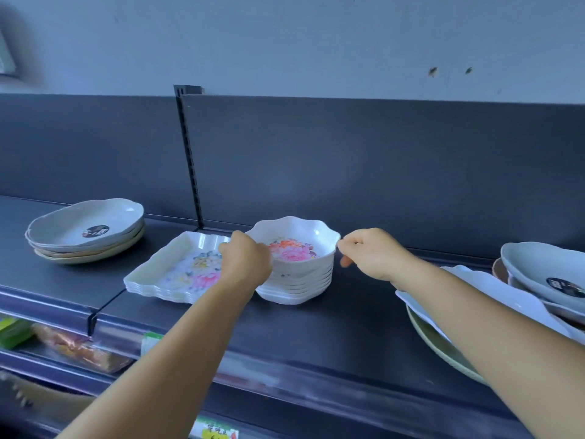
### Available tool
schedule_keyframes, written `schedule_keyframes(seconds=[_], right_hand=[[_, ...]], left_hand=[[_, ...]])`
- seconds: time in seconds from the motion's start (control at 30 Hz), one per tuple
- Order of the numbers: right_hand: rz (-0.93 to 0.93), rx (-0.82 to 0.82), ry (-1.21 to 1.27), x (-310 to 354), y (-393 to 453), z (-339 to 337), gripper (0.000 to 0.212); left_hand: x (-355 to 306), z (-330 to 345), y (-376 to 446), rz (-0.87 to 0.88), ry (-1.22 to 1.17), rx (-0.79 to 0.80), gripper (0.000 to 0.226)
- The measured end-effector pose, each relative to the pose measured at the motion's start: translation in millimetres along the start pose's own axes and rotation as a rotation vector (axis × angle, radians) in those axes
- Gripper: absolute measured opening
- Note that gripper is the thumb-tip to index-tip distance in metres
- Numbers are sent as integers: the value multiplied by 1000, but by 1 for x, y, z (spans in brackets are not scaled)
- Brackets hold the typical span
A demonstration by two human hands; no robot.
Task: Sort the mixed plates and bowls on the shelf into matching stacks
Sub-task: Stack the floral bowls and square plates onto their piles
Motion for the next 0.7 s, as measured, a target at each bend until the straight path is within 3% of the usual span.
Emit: schedule_keyframes(seconds=[0.2, 0.3, 0.4, 0.5, 0.6, 0.7], right_hand=[[122, -57, -33, -27, -17, -14, 21], [185, -117, -76, -52, -29, -25, 33], [207, -141, -98, -66, -42, -28, 33], [228, -128, -102, -66, -59, -27, 30], [219, -143, -124, -63, -69, -24, 33], [254, -185, -104, -68, -76, -23, 32]], left_hand=[[3, -3, 9, 33, 57, 87, 26], [4, 2, 4, 34, 148, 143, 11], [4, 5, 4, 102, 199, 131, 28], [9, 6, 3, 138, 216, 133, 28], [-2, 3, -2, 269, 283, 84, 25], [-21, 13, -18, 459, 389, 141, 36]])
Point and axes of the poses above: each hand's wrist, its own y-axis towards the middle knuckle, its own z-axis out of the palm, x = y × z, the point moved 8 cm from there along y, towards the middle knuckle, and after that the axes turned 15 degrees about -y, right-handed, at the moved point
